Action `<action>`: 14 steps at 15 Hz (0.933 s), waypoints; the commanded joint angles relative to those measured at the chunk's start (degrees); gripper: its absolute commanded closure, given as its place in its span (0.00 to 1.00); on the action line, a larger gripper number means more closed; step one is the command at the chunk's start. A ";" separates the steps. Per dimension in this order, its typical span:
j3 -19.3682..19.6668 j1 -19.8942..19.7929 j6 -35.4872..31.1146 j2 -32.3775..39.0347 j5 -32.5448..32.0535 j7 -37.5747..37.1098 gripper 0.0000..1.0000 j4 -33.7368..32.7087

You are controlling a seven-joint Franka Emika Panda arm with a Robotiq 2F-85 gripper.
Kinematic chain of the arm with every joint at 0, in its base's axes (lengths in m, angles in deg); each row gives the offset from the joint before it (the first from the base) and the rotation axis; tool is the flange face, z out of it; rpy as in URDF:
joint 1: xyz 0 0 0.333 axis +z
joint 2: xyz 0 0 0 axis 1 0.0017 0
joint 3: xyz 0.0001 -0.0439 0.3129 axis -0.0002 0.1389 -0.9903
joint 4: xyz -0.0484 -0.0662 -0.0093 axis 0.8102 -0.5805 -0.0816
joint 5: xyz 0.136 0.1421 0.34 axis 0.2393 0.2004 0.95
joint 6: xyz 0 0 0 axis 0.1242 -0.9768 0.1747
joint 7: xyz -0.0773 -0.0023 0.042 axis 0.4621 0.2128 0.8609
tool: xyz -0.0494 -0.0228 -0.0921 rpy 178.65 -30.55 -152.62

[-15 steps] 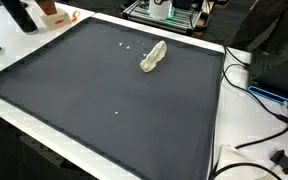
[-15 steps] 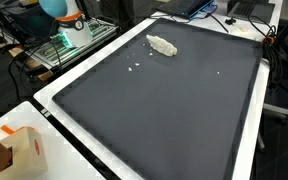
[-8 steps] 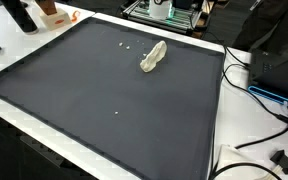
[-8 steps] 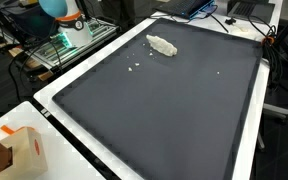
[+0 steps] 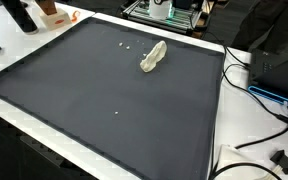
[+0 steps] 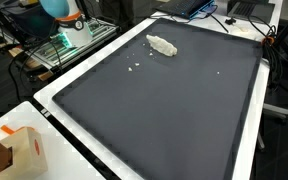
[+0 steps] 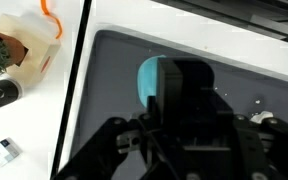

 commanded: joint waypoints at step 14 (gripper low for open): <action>8.03 2.93 -8.68 23.95 53.00 38.73 0.75 -0.04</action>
